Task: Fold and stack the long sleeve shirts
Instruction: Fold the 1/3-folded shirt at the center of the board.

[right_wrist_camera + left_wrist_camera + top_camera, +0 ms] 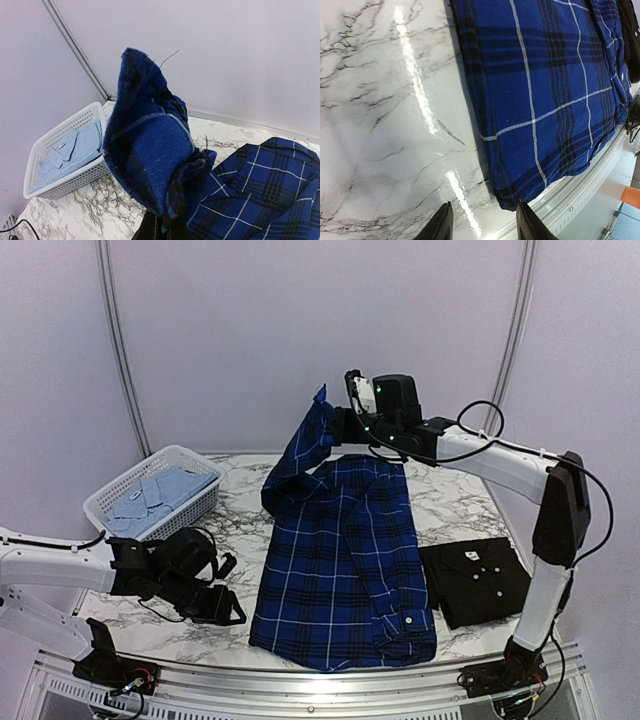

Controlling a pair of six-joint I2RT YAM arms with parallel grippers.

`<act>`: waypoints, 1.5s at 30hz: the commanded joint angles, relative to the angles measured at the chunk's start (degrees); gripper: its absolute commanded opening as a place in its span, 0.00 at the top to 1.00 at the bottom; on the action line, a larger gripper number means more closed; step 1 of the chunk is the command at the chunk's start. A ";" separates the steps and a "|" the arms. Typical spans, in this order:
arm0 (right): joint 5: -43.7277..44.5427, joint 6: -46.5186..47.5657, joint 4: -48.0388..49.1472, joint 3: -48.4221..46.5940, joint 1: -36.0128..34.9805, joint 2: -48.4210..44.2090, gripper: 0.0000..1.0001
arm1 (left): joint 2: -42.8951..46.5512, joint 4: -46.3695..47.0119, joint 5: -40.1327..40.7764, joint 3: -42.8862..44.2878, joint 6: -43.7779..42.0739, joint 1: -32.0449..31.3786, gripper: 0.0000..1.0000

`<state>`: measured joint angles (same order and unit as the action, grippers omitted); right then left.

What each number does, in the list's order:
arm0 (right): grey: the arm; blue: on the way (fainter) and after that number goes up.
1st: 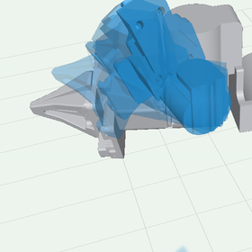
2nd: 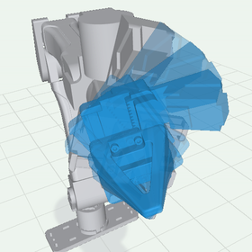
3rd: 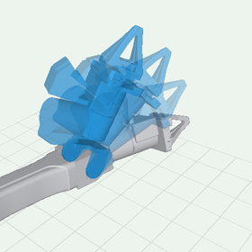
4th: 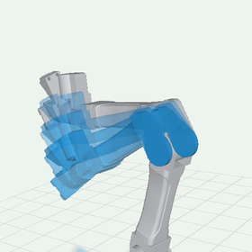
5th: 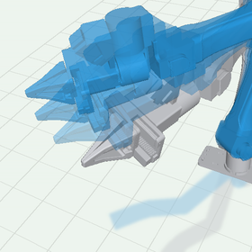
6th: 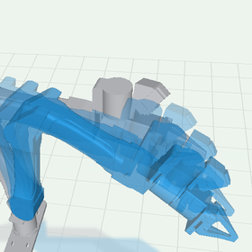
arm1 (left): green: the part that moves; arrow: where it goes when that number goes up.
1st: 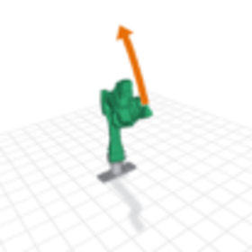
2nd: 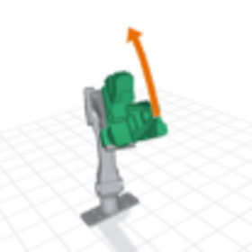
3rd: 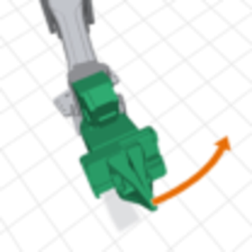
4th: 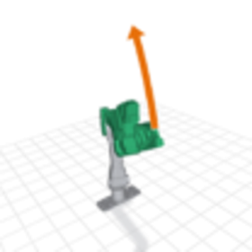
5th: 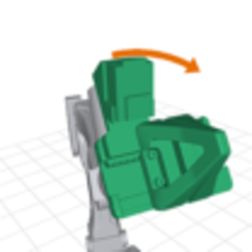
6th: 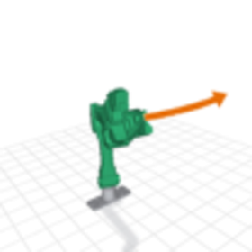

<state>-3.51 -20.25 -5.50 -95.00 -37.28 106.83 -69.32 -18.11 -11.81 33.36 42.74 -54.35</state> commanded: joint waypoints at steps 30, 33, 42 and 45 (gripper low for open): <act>7.94 12.43 -12.66 -20.23 2.57 1.10 1.00 | -8.92 4.39 1.17 8.36 1.38 -8.01 1.00; 9.49 14.31 -13.32 -21.49 3.71 0.65 1.00 | -9.01 3.46 0.69 11.51 -1.10 -8.59 1.00; 11.13 16.73 -14.02 -18.59 8.88 -2.87 1.00 | -18.37 0.45 -5.92 24.22 -9.39 -12.34 1.00; 11.57 16.73 -13.12 -14.69 10.75 -5.52 1.00 | -22.62 -0.02 -8.98 28.59 -11.68 -12.99 1.00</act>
<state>6.22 -4.73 -18.85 -112.40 -28.67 106.28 -87.33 -14.94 -15.79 57.14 36.16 -66.37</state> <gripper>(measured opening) 0.002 0.007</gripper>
